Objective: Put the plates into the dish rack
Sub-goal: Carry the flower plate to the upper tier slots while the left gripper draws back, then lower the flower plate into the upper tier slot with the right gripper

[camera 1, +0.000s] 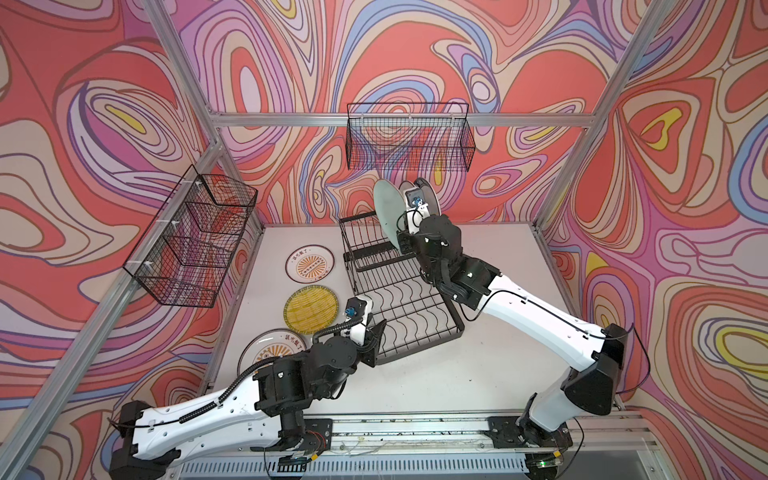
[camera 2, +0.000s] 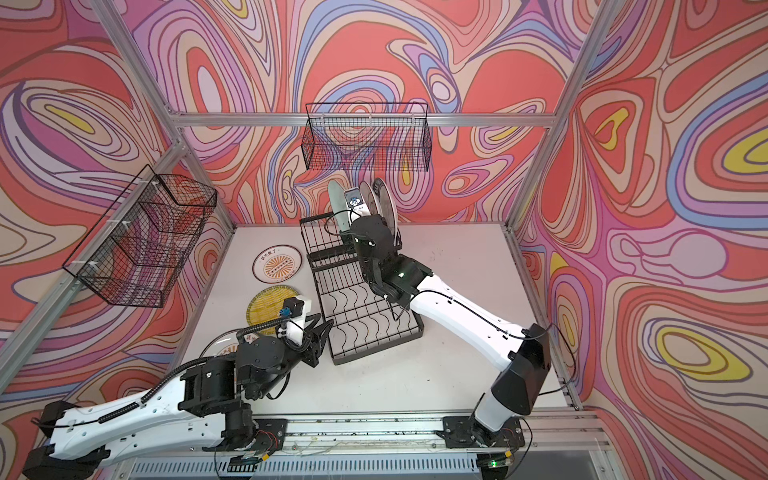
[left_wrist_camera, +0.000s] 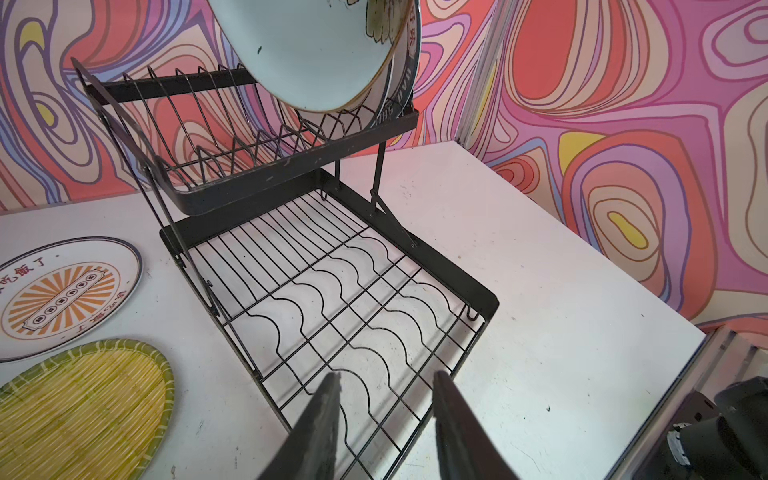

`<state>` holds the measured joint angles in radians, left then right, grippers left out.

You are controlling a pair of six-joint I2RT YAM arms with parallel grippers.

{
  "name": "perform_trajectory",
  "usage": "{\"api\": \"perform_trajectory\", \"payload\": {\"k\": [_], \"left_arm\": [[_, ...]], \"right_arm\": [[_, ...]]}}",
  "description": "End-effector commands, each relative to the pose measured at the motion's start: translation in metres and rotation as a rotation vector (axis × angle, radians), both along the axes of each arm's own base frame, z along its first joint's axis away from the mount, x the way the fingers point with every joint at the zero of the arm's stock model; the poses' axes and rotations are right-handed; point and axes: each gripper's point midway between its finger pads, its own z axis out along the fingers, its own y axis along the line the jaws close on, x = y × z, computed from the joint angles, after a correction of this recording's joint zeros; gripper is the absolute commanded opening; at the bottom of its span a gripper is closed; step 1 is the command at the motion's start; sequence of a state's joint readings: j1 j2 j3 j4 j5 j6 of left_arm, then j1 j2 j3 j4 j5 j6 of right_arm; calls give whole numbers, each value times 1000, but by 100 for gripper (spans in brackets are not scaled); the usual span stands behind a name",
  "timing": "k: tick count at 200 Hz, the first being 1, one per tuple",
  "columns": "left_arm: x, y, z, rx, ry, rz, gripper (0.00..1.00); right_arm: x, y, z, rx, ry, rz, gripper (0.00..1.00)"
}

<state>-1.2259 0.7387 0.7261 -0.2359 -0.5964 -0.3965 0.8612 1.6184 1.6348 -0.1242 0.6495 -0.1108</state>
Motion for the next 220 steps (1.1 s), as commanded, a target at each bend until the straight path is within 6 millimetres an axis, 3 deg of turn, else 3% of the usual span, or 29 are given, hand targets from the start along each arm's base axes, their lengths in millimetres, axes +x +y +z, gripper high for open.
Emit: {"api": "perform_trajectory", "payload": {"k": [1, 140, 220], "left_arm": [[-1, 5, -2, -7, 0, 15, 40], [-4, 17, -6, -16, 8, 25, 40], [-4, 17, -3, -16, 2, 23, 40]], "right_arm": [[-2, -13, 57, 126, -134, -77, 0], [18, -2, 37, 44, -133, -167, 0], [17, -2, 50, 58, -166, -167, 0]]}}
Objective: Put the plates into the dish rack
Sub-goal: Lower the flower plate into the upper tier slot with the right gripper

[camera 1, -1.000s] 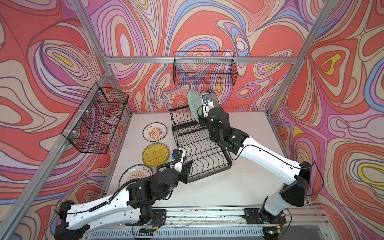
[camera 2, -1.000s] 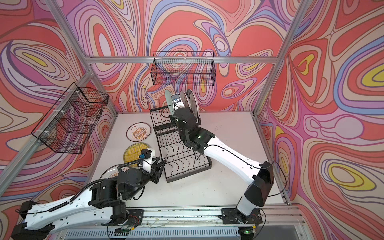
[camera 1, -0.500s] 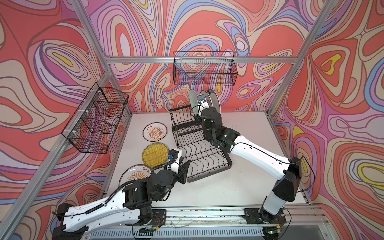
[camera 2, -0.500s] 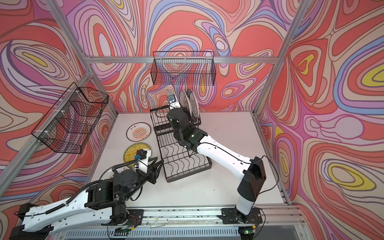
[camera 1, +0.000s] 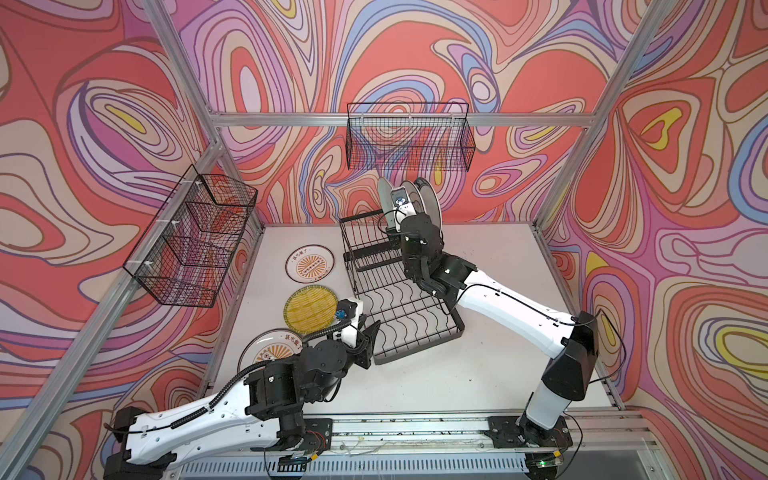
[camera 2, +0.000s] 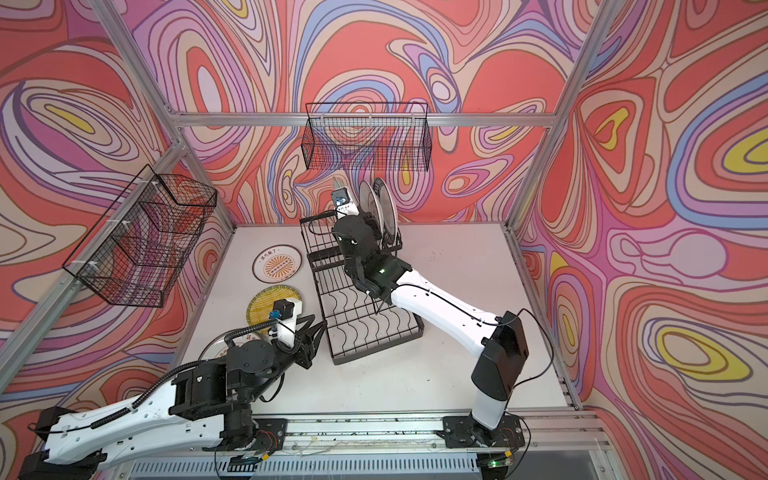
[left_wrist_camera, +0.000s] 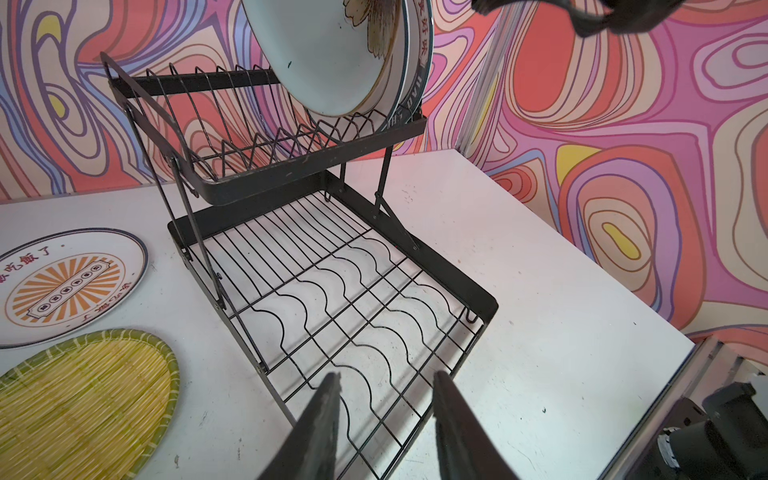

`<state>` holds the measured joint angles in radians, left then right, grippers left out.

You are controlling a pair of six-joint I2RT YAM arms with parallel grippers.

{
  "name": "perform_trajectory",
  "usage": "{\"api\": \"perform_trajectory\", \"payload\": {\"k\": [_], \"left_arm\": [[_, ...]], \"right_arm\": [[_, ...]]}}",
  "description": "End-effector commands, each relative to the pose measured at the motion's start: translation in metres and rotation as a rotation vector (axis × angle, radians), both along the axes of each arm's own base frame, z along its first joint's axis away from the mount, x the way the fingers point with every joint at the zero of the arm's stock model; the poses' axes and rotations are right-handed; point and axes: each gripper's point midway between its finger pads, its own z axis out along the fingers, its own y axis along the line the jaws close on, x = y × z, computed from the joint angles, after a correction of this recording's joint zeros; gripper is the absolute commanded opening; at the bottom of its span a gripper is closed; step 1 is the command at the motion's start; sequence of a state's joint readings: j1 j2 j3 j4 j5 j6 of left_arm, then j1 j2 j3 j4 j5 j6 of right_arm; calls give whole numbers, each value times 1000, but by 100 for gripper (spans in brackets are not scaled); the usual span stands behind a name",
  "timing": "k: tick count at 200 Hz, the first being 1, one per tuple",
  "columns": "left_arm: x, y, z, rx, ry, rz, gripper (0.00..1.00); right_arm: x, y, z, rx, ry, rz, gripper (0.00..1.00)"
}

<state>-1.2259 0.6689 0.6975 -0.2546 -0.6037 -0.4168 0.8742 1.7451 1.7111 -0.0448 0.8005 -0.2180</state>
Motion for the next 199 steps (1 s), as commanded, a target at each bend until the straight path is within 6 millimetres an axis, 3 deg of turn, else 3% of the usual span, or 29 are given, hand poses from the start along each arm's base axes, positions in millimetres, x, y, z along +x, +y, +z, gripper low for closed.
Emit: {"api": "perform_trajectory", "payload": {"k": [1, 199], "left_arm": [[0, 3, -4, 21, 2, 11, 40], [-2, 9, -9, 13, 14, 20, 40]], "right_arm": [[-6, -10, 59, 143, -133, -29, 0], [-1, -11, 15, 85, -62, -66, 0]]}}
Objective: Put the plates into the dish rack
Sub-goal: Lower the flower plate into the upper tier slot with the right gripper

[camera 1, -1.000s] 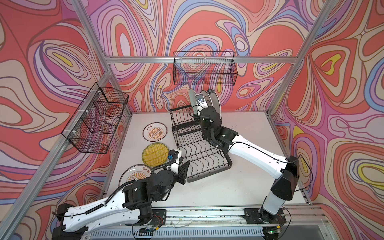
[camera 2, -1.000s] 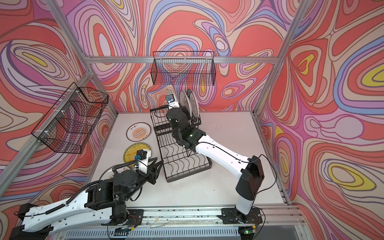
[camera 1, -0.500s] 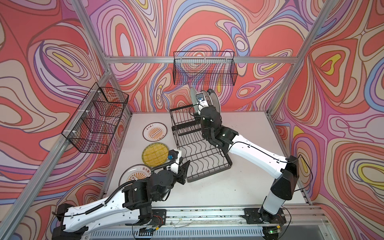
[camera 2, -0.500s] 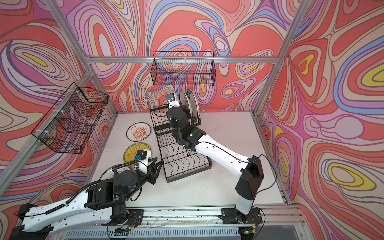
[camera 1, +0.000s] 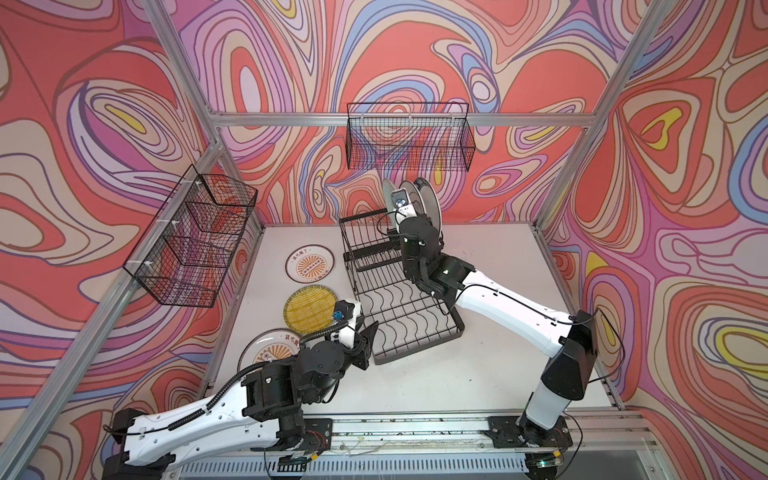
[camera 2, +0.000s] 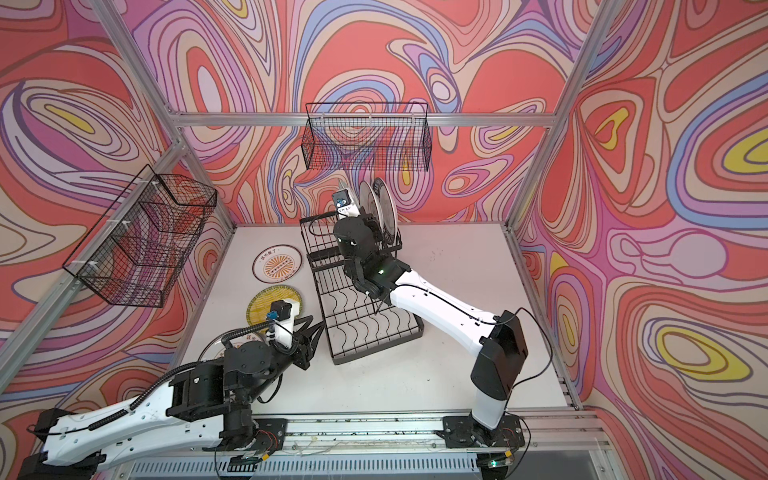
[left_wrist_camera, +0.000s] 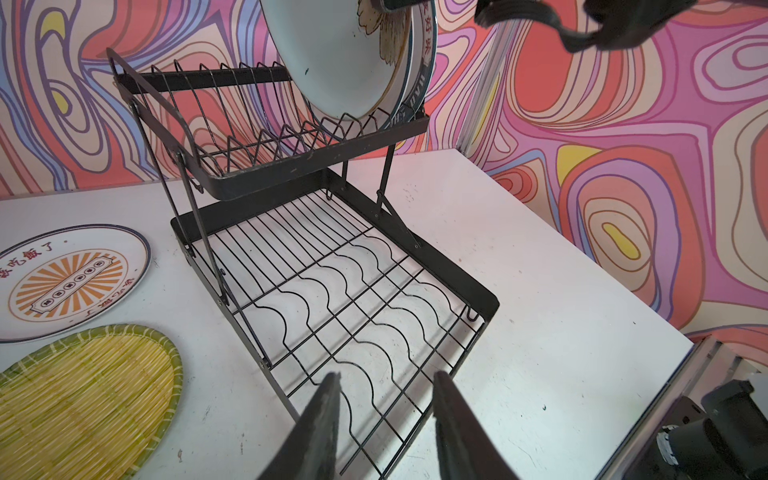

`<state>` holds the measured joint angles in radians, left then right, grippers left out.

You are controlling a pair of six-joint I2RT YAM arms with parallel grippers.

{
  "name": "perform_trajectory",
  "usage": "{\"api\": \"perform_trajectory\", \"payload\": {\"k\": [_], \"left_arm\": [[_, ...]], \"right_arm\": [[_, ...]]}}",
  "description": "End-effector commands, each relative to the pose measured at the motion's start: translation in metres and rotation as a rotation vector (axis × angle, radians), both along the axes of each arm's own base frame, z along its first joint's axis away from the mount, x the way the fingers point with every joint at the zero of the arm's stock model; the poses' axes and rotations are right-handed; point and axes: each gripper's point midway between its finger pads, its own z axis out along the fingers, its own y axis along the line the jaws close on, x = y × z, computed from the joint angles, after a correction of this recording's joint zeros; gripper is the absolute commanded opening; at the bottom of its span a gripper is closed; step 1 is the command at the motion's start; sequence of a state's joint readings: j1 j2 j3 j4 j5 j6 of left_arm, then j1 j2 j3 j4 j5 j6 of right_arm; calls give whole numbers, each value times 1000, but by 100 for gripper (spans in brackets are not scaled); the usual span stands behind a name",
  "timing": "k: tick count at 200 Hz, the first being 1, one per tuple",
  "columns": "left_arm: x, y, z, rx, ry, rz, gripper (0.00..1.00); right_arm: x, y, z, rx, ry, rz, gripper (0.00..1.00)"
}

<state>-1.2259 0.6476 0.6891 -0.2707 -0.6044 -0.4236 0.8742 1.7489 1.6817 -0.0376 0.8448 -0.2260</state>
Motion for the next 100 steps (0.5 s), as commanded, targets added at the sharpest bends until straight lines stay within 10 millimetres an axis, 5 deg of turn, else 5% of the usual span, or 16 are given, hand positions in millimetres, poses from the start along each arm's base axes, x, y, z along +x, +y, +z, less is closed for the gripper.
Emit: {"api": "perform_trajectory", "payload": {"k": [1, 100], "left_arm": [[0, 5, -7, 17, 9, 19, 40], [-1, 9, -9, 14, 17, 27, 40]], "right_arm": [[-3, -5, 27, 113, -78, -22, 0], [2, 2, 11, 104, -49, -25, 0]]}}
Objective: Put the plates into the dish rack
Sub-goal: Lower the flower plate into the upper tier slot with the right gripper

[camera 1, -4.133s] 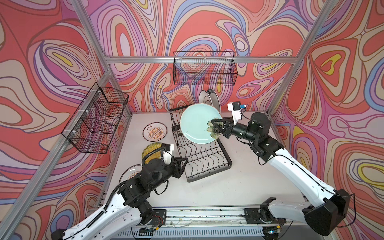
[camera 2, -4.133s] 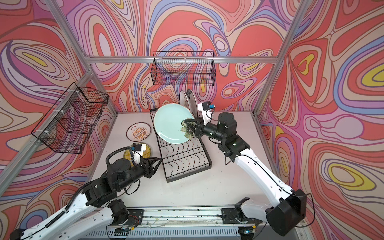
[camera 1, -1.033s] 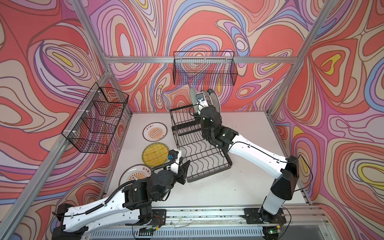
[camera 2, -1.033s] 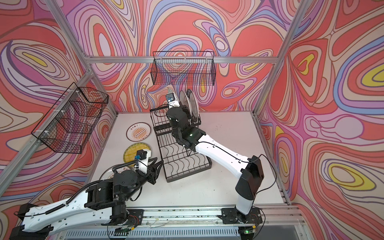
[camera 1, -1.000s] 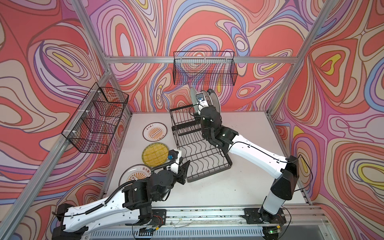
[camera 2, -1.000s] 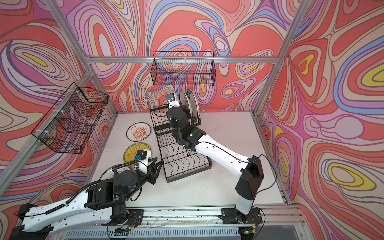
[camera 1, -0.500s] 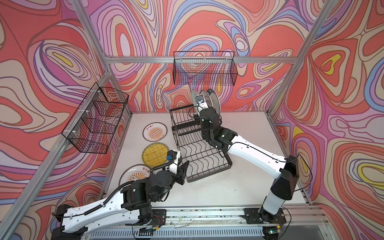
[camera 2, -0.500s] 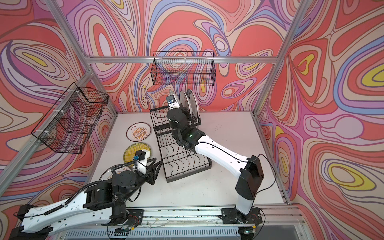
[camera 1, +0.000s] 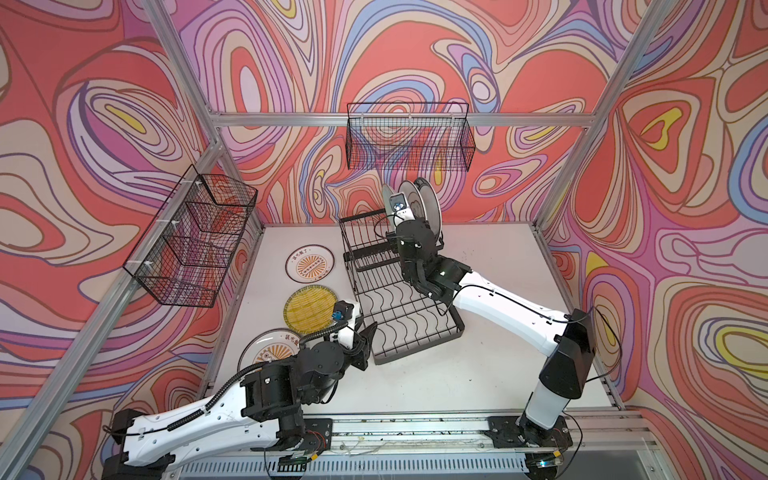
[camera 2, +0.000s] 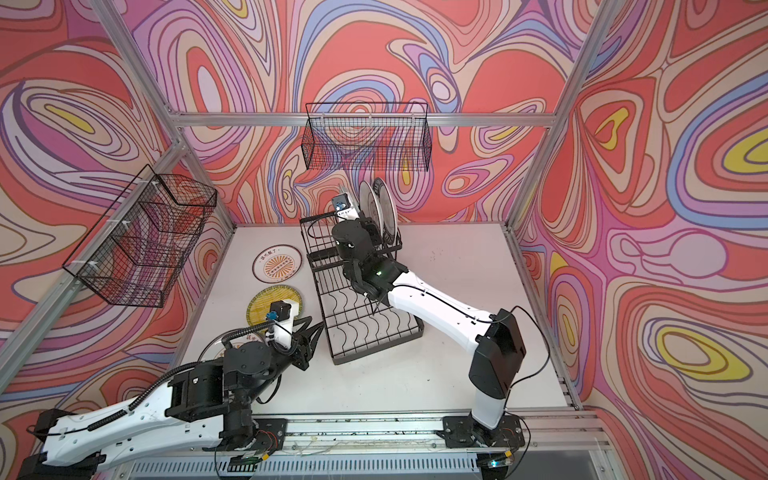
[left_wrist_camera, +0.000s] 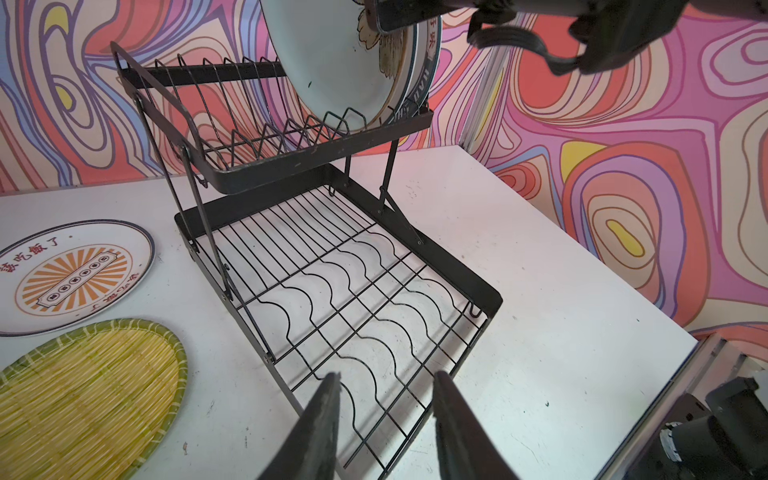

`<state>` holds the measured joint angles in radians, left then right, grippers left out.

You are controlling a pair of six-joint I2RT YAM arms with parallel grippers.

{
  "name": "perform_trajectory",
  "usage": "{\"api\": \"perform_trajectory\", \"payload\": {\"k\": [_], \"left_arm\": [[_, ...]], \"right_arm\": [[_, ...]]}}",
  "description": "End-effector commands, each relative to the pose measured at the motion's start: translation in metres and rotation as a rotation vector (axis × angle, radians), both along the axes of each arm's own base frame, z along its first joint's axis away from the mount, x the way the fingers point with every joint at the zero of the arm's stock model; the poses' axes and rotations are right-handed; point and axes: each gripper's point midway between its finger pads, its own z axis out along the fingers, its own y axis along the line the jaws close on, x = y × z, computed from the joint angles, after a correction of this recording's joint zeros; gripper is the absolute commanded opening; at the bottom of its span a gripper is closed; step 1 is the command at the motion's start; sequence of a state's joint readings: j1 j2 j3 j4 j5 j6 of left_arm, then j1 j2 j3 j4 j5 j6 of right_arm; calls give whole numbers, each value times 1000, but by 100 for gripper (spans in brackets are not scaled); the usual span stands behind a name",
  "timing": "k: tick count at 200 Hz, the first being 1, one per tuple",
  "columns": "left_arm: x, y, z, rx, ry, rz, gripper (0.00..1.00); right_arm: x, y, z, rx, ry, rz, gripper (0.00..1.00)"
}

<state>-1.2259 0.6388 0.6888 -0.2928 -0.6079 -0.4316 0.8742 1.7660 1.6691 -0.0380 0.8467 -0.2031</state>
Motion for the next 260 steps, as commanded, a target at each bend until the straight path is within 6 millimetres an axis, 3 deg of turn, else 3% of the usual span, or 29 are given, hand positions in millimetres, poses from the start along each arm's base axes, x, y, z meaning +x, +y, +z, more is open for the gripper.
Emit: {"api": "perform_trajectory", "payload": {"k": [1, 28, 33, 44, 181, 260], "left_arm": [[0, 6, -6, 7, 9, 22, 40], [-1, 8, -6, 1, 8, 24, 40], [-1, 8, -7, 3, 9, 25, 40], [-1, 9, -7, 3, 9, 26, 40], [0, 8, -6, 7, 2, 27, 40], [-1, 9, -4, 6, 1, 23, 40]], "right_arm": [[-1, -2, 25, 104, -69, -23, 0], [-1, -3, 24, 104, -65, -28, 0], [4, 2, 11, 81, -47, -33, 0], [6, 2, 8, 75, -44, -43, 0], [3, -12, 1, 95, -42, -109, 0], [9, -5, -14, 67, 7, -103, 0]]}}
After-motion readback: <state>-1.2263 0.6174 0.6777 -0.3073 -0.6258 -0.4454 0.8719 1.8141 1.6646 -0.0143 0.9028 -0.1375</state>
